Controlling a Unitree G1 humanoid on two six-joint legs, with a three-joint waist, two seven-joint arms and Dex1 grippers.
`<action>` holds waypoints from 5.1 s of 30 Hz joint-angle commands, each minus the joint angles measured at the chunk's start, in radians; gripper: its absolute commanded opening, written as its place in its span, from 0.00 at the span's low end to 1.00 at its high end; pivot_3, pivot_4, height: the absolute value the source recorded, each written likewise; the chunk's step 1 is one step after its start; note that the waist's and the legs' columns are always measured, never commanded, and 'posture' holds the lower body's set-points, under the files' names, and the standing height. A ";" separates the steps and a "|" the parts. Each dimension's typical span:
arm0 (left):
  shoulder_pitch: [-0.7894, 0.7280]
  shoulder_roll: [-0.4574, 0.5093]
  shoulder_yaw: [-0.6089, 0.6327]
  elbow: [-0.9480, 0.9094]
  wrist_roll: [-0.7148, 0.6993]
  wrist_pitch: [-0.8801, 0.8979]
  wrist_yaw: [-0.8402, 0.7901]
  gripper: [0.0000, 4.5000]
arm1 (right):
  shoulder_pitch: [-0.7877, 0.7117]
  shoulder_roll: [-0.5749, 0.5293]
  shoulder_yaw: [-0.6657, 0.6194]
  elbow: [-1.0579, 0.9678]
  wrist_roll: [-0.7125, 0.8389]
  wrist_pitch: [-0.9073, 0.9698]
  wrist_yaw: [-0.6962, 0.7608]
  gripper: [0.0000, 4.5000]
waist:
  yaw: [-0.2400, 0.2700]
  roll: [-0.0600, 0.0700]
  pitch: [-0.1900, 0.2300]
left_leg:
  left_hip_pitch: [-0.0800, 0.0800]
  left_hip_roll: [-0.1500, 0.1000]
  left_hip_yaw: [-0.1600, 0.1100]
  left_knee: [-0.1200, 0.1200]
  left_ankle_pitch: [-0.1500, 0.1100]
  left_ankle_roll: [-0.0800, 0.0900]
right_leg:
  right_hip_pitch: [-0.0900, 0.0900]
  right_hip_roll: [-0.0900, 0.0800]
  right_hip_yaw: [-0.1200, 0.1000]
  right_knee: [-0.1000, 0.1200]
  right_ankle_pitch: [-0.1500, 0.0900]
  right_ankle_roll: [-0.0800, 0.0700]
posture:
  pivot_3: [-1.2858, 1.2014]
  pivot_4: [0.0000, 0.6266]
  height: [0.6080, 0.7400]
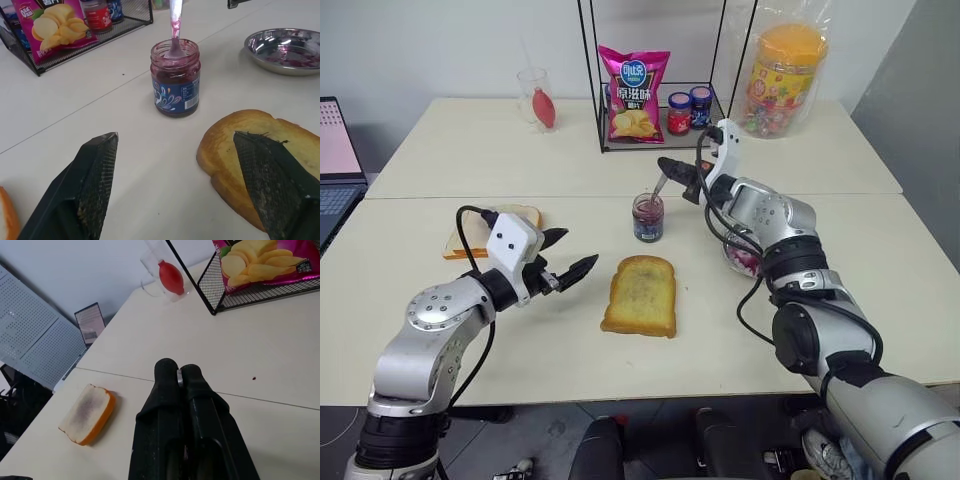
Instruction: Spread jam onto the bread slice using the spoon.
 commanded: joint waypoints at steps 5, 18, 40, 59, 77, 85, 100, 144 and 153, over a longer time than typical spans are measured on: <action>-0.022 -0.003 0.006 -0.005 0.010 -0.030 -0.006 0.85 | -0.049 -0.007 -0.047 -0.007 0.051 0.010 -0.019 0.01 | 0.000 0.000 0.000 | 0.000 0.000 0.000 0.000 0.000 0.000 | 0.000 0.000 0.000 0.000 0.000 0.000 | 0.52 0.24 1.00; -0.038 -0.009 -0.007 0.003 0.020 -0.036 -0.008 0.85 | -0.051 -0.007 -0.088 0.000 0.089 0.019 -0.043 0.01 | 0.000 0.000 0.000 | 0.000 0.000 0.000 0.000 0.000 0.000 | 0.000 0.000 0.000 0.000 0.000 0.000 | 0.52 0.24 1.00; -0.094 -0.037 -0.028 0.024 0.015 -0.042 -0.007 0.85 | -0.010 0.007 -0.129 -0.006 0.131 0.091 -0.126 0.01 | 0.000 0.000 0.000 | -0.001 0.000 0.000 0.000 0.000 0.000 | 0.000 0.000 0.000 0.000 0.000 0.000 | 0.52 0.24 1.00; -0.128 -0.050 -0.045 0.042 0.029 -0.047 -0.005 0.85 | -0.018 -0.001 -0.224 0.011 0.208 0.118 -0.208 0.01 | 0.000 0.000 0.000 | -0.001 0.000 0.000 0.000 0.000 0.000 | 0.000 0.000 0.000 0.000 0.000 0.000 | 0.52 0.24 1.00; -0.147 -0.061 -0.046 0.063 0.042 -0.062 -0.004 0.85 | -0.028 -0.007 -0.296 0.018 0.287 0.131 -0.280 0.01 | 0.000 0.000 0.000 | -0.001 0.000 0.000 0.000 0.000 0.000 | 0.000 0.000 0.000 0.000 0.000 0.000 | 0.52 0.24 1.00; -0.146 -0.067 -0.034 0.059 0.029 -0.058 -0.004 0.85 | -0.026 -0.015 -0.312 -0.032 0.328 0.158 -0.300 0.01 | 0.000 0.000 0.000 | -0.001 0.000 0.000 0.000 0.000 0.000 | 0.000 0.000 0.000 0.000 0.000 0.000 | 0.52 0.24 1.00; 0.106 0.073 0.093 -0.080 -0.088 0.008 -0.155 0.85 | 0.239 -0.004 -0.089 -0.846 0.540 0.504 -0.317 0.01 | -0.003 0.000 0.000 | -0.002 0.001 0.000 -0.002 0.000 0.000 | -0.002 0.000 0.000 -0.001 -0.001 0.000 | 0.52 0.24 1.00; 0.291 0.067 0.001 -0.116 0.035 -0.173 -0.200 0.85 | 0.582 -0.188 0.378 -1.085 0.058 0.053 0.024 0.01 | 0.003 -0.001 -0.001 | -0.002 0.001 0.002 0.000 0.000 0.000 | -0.003 0.000 0.001 0.000 -0.002 0.002 | 0.52 0.24 1.00; 0.351 0.061 0.041 -0.132 0.011 -0.186 -0.211 0.85 | 0.669 0.034 0.278 -1.030 0.276 0.260 -0.121 0.01 | 0.000 -0.002 -0.001 | -0.001 0.002 0.002 -0.001 0.000 0.000 | -0.004 0.000 0.001 0.001 -0.003 0.001 | 0.52 0.24 1.00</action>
